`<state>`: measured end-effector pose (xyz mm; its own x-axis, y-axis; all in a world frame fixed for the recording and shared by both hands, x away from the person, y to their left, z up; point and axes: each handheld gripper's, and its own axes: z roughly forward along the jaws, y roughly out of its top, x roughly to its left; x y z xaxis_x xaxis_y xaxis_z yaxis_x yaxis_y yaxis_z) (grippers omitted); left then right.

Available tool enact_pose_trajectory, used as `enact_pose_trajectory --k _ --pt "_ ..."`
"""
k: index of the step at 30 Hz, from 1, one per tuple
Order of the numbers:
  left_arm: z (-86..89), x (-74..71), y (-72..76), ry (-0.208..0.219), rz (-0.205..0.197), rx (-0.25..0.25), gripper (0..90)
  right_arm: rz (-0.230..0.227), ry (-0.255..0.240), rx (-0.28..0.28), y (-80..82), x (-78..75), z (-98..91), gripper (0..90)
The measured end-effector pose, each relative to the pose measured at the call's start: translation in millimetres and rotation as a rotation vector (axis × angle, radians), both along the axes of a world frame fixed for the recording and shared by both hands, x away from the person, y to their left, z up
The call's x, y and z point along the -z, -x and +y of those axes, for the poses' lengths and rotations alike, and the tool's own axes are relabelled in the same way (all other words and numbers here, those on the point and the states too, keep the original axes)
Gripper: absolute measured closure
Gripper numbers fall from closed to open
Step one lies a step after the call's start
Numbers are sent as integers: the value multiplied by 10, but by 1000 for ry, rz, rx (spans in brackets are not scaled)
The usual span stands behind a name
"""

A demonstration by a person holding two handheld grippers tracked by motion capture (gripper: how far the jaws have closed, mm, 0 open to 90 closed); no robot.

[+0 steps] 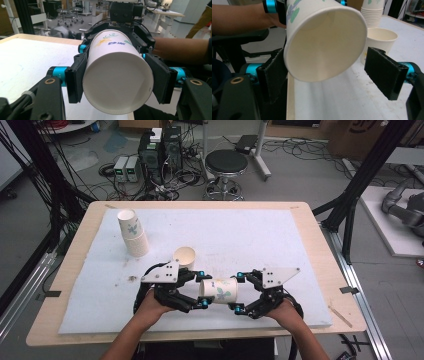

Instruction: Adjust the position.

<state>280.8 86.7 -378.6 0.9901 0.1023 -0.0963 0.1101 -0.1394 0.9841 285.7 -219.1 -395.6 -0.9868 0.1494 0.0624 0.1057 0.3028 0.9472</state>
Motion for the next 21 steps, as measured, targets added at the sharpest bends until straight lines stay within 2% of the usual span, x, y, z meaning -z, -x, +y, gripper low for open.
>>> enact_pose_trajectory --k 2,4,6,10,16,19,21 --pt "-6 14 -1 9 7 3 371 7 -18 -6 2 1 -4 210" --pt "-3 25 -8 24 16 5 370 2 -38 -21 -3 0 -18 273" --pt "-1 35 -11 45 31 9 371 -9 -52 -30 3 -4 -30 280" --pt "1 39 -12 52 28 16 371 -12 -89 -41 6 5 -57 313" --pt "0 73 -9 58 45 18 371 -16 -107 -39 10 -14 -78 358" --pt "-4 81 -6 49 49 17 369 -9 -106 -41 12 -17 -82 373" --pt "-9 75 -1 38 65 4 353 0 -99 -41 12 -25 -86 377"
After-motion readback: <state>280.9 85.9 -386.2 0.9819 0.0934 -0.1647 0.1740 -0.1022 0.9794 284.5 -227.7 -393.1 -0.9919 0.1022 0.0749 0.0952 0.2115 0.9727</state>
